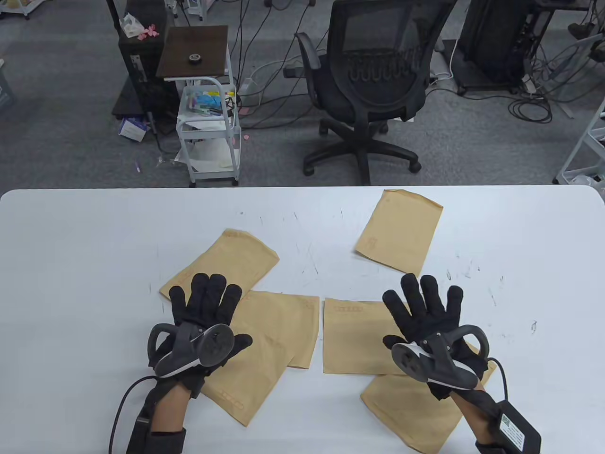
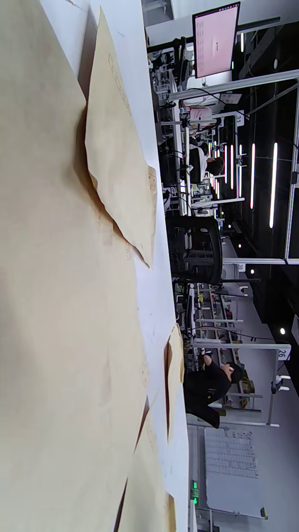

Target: Push scattered envelopes inward from both sides into a neat stack

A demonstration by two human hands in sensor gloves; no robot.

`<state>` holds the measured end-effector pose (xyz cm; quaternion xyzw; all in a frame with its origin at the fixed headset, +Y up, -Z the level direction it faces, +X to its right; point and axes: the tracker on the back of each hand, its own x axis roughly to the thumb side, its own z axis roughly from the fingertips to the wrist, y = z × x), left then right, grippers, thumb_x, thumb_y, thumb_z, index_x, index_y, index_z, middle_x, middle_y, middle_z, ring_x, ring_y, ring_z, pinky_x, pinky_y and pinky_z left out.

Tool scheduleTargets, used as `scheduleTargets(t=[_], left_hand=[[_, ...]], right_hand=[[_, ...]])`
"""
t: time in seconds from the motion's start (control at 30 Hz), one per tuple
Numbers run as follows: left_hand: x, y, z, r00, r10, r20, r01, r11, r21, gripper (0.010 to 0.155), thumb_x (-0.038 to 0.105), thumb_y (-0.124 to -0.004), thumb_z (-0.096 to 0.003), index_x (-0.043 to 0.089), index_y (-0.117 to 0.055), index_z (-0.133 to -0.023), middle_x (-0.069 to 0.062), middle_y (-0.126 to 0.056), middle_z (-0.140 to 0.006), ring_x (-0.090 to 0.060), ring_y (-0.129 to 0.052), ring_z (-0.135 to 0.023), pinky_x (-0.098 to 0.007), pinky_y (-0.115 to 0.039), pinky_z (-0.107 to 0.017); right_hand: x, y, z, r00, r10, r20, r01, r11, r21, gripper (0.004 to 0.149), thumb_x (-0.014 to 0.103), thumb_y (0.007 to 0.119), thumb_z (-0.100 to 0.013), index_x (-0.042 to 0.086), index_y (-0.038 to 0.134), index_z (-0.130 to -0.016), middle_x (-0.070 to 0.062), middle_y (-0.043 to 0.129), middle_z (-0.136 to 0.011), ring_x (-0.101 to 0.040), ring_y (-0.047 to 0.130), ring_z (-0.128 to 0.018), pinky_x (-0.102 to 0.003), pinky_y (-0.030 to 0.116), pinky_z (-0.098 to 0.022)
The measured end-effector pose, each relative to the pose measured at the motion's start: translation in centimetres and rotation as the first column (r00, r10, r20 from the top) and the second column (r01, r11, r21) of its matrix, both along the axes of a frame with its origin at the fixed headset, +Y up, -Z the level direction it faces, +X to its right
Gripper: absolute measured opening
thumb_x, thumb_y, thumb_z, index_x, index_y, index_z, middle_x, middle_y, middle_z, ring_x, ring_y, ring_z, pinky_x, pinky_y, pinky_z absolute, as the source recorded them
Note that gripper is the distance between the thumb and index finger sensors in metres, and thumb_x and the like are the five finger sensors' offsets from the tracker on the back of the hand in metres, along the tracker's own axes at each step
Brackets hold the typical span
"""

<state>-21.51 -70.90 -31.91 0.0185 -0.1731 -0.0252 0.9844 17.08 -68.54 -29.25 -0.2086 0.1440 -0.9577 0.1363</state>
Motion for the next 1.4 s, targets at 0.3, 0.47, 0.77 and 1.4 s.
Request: scheduleTargets(t=[0.3,0.47,0.77,1.4], left_hand=[[-0.4,-1.3,-0.6,0.998,-0.066,-0.021,0.064,0.992,-0.108,0.096,0.069,-0.053,-0.0423,0.027,0.008,-0.103,-0.011,0.012,-0.112,-0.044,0.006,-0.106,-0.078,-0.011,-0.072],[-1.2,-2.6,-1.3,0.992,-0.110,-0.061,0.095,0.973,-0.212,0.096,0.067,-0.055,-0.0427,0.027,0.007,-0.103,-0.012,0.010,-0.112,-0.044,0.004,-0.107,-0.077,-0.013,-0.073],[-5.1,-3.6,-2.2,0.979,-0.097,-0.178,0.032,0.941,-0.337,0.095,0.066,-0.059,-0.0428,0.028,0.002,-0.105,-0.012,0.003,-0.115,-0.043,-0.004,-0.109,-0.074,-0.019,-0.075],[-0.9,-8.9,-2.8,0.994,-0.072,-0.086,0.011,0.825,-0.566,0.089,0.067,-0.053,-0.0434,0.031,-0.005,-0.108,-0.016,0.001,-0.114,-0.047,-0.005,-0.107,-0.074,-0.018,-0.075]], right_hand=[[-0.6,-0.4,0.1,0.995,0.096,0.026,-0.097,0.995,0.009,0.079,0.053,0.058,-0.046,0.018,0.031,-0.112,-0.029,0.019,-0.120,-0.060,0.030,-0.105,-0.084,0.023,-0.064],[1.3,-1.9,-1.6,0.979,0.170,0.117,-0.160,0.983,-0.094,0.082,0.055,0.058,-0.046,0.018,0.028,-0.112,-0.028,0.017,-0.120,-0.060,0.029,-0.105,-0.084,0.023,-0.064],[8.6,-2.6,-4.6,0.931,0.195,0.309,-0.017,0.868,-0.496,0.102,0.062,0.069,-0.038,0.023,0.005,-0.108,-0.026,-0.006,-0.115,-0.061,0.010,-0.104,-0.083,0.015,-0.065],[3.8,-10.6,-5.6,0.952,0.225,0.207,-0.019,0.719,-0.695,0.097,0.061,0.040,-0.038,0.003,-0.005,-0.102,-0.044,0.003,-0.108,-0.070,0.015,-0.095,-0.080,0.022,-0.064]])
